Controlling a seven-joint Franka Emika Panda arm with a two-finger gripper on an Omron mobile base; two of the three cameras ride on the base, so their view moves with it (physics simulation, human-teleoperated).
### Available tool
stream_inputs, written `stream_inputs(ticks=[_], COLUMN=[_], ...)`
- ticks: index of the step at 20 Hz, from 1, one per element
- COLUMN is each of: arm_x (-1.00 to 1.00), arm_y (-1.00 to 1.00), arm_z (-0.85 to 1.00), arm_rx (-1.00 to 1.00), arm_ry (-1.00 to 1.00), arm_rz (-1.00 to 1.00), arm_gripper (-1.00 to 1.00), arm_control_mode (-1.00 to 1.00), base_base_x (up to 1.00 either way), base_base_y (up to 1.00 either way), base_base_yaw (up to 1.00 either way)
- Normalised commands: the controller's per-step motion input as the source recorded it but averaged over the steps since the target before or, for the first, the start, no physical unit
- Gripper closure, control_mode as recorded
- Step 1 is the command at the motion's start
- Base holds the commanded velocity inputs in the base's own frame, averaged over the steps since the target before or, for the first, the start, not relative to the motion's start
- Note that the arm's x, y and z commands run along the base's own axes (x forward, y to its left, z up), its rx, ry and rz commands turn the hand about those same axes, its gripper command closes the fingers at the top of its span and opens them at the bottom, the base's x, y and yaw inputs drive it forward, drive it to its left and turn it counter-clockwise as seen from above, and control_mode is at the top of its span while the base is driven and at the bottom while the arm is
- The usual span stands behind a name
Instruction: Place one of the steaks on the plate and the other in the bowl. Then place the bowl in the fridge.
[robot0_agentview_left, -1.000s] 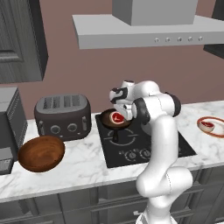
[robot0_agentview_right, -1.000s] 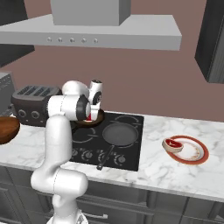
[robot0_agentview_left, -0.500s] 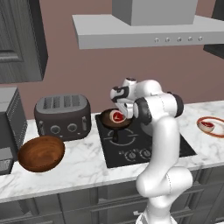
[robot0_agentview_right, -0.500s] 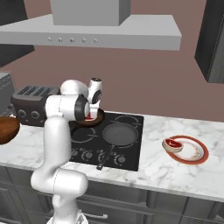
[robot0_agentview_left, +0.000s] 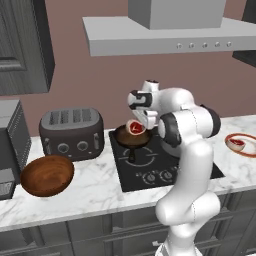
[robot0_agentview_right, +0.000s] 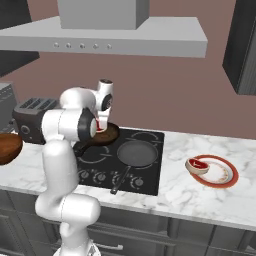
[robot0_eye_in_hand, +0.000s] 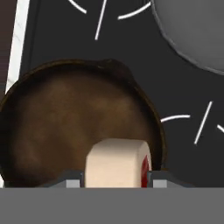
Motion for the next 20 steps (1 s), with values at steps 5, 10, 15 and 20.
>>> stream_inputs(ticks=[5, 10, 15, 20], arm_x=[-0.83, -1.0, -1.0, -1.0], arm_y=[0.08, 0.28, 0.47, 0.58], arm_z=[0.58, 0.4, 0.23, 0.2], arm_rx=[0.0, 0.0, 0.0, 0.0], arm_ry=[-0.08, -0.12, -0.05, 0.0], arm_rz=[0.0, 0.0, 0.0, 0.01], arm_gripper=[1.0, 1.0, 1.0, 1.0], arm_control_mode=[-1.0, -1.0, -1.0, -1.0], base_base_x=[0.0, 0.0, 0.0, 0.0], base_base_y=[0.0, 0.0, 0.0, 0.0], base_base_yaw=[0.0, 0.0, 0.0, 0.0])
